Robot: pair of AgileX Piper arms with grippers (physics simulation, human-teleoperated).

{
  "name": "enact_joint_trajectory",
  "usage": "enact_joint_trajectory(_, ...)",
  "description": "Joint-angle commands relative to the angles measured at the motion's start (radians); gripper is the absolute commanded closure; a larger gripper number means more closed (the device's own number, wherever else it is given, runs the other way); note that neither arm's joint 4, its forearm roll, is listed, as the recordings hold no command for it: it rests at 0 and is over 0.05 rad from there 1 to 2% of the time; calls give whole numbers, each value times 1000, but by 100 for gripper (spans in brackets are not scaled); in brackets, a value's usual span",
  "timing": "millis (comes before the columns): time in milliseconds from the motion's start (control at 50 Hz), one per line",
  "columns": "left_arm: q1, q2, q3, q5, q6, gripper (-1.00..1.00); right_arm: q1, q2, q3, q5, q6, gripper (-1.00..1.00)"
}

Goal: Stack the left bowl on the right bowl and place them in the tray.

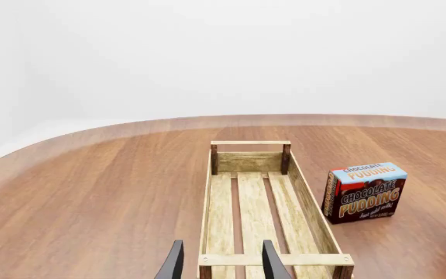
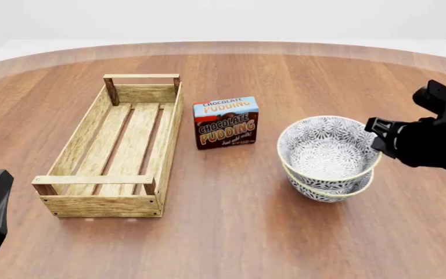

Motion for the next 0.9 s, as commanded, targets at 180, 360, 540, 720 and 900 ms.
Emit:
enact_joint_trajectory(180,0,0,0,0,0,-100,-47,36,-21,-10,-16,100)
enact_joint_trajectory(360,0,0,0,0,0,-100,-48,37,-25,-6,-15,-100)
enact_joint_trajectory(540,0,0,0,0,0,-100,-46,26,-33,9,-15,-100)
enact_joint_trajectory(720,0,0,0,0,0,-100,-64,-8,-51,65,-36,-100)
enact_joint_trajectory(900,0,0,0,0,0,-100,-28,21,8,53,9,-100)
